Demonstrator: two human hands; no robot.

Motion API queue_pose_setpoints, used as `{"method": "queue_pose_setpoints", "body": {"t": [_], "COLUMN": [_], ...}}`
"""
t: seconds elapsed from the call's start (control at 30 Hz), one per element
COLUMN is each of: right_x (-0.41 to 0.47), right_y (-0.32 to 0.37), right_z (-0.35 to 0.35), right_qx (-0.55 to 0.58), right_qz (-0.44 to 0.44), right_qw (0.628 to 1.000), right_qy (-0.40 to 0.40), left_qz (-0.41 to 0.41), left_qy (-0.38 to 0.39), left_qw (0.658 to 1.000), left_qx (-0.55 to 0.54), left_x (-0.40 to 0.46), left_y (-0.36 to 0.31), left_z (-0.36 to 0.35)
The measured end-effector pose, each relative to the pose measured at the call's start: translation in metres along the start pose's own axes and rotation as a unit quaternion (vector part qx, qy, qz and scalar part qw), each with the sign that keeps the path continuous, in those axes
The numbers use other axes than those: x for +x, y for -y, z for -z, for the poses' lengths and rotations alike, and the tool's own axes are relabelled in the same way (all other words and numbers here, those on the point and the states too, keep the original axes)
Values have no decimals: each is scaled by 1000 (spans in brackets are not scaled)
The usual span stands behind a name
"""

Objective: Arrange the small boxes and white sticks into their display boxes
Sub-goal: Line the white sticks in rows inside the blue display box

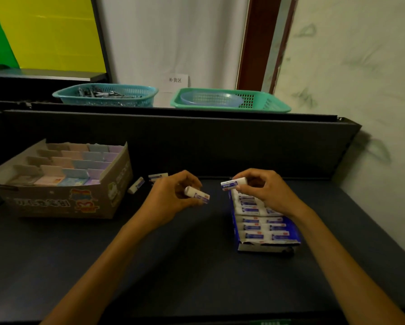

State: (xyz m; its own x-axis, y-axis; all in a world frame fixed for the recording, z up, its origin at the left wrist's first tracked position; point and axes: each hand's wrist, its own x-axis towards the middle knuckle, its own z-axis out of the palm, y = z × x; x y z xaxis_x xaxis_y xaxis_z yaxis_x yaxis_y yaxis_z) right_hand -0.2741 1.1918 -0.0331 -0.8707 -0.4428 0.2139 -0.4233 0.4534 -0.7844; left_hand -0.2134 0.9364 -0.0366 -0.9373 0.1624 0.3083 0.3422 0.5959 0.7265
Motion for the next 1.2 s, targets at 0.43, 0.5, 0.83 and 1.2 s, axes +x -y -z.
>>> {"method": "queue_pose_setpoints", "body": {"t": [0.43,0.5,0.83,1.2], "right_x": [-21,-22,-26,-25], "right_y": [-15,-19,-28,-27], "right_z": [26,28,32,27], "right_qx": [151,115,-144,-182], "right_qz": [-18,-10,3,34], "right_qw": [986,992,989,980], "right_qy": [-66,-57,27,67], "left_qz": [-36,-48,-34,-30], "left_qy": [9,12,5,-7], "left_qw": [998,997,996,994], "left_qx": [59,67,85,104], "left_x": [15,17,21,22], "left_y": [-22,-26,-31,-35], "left_z": [-34,-41,-58,-63]}}
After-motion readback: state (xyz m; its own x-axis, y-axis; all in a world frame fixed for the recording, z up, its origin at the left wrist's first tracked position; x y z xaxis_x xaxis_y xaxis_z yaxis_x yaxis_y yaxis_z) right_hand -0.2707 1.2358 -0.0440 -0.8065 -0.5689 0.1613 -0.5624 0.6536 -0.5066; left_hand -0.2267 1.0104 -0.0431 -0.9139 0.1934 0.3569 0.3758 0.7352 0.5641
